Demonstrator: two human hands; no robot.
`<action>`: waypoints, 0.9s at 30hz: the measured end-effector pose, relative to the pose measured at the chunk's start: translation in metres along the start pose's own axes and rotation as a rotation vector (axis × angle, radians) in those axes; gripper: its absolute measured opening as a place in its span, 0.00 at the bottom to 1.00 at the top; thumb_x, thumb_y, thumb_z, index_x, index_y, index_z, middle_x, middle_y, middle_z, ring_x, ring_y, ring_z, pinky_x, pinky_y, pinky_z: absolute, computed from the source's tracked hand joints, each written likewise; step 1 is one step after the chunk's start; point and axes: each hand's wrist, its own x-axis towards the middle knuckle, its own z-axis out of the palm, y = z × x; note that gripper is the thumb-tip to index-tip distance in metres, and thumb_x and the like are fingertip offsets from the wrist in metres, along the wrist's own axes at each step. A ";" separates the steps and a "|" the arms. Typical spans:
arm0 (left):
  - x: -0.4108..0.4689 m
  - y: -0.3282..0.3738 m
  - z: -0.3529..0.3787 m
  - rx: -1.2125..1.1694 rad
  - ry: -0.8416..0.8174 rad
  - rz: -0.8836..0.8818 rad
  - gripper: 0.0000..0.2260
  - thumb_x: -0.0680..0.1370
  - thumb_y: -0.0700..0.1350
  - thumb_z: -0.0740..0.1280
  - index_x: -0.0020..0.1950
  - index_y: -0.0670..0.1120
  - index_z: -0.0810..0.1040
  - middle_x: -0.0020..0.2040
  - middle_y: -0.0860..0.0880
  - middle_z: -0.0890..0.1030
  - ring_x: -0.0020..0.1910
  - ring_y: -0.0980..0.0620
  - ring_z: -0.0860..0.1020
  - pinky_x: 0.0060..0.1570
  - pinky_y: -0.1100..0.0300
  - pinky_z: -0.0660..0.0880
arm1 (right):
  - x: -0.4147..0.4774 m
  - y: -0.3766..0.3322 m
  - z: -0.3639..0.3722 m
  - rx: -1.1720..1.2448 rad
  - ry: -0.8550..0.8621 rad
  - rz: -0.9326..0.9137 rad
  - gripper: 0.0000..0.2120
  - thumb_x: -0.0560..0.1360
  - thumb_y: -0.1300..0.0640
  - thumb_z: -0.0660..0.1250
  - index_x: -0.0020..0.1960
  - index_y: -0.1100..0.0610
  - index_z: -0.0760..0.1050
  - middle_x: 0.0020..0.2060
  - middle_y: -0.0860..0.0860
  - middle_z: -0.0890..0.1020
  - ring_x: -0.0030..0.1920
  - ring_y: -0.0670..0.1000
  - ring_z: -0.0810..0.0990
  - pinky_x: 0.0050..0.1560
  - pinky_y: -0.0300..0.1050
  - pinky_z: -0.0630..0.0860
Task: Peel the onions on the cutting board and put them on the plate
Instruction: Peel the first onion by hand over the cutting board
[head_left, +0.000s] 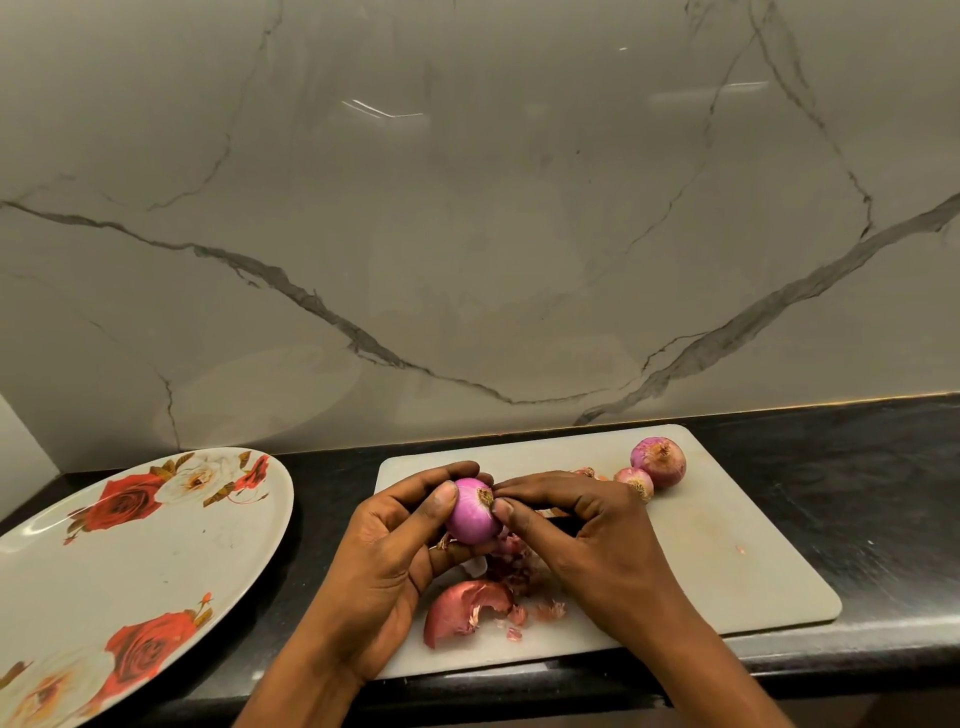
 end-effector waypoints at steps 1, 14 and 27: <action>0.000 0.001 0.001 0.009 0.003 0.004 0.14 0.80 0.41 0.67 0.63 0.42 0.85 0.64 0.38 0.83 0.62 0.32 0.82 0.54 0.44 0.85 | -0.001 0.001 0.001 -0.047 0.009 -0.038 0.10 0.77 0.55 0.75 0.57 0.47 0.87 0.50 0.36 0.87 0.54 0.36 0.85 0.53 0.32 0.81; -0.006 0.006 0.006 0.024 -0.009 -0.022 0.13 0.78 0.43 0.67 0.58 0.40 0.87 0.60 0.36 0.85 0.53 0.39 0.86 0.44 0.52 0.87 | -0.006 0.005 0.013 -0.358 0.007 -0.207 0.10 0.83 0.50 0.64 0.57 0.52 0.81 0.49 0.44 0.83 0.49 0.44 0.81 0.48 0.42 0.82; -0.004 0.006 0.003 -0.027 -0.059 -0.050 0.14 0.81 0.43 0.65 0.61 0.40 0.86 0.63 0.36 0.84 0.53 0.40 0.85 0.45 0.52 0.87 | -0.004 0.000 0.010 -0.279 0.002 -0.089 0.10 0.82 0.47 0.61 0.52 0.50 0.78 0.45 0.42 0.80 0.49 0.45 0.80 0.46 0.41 0.79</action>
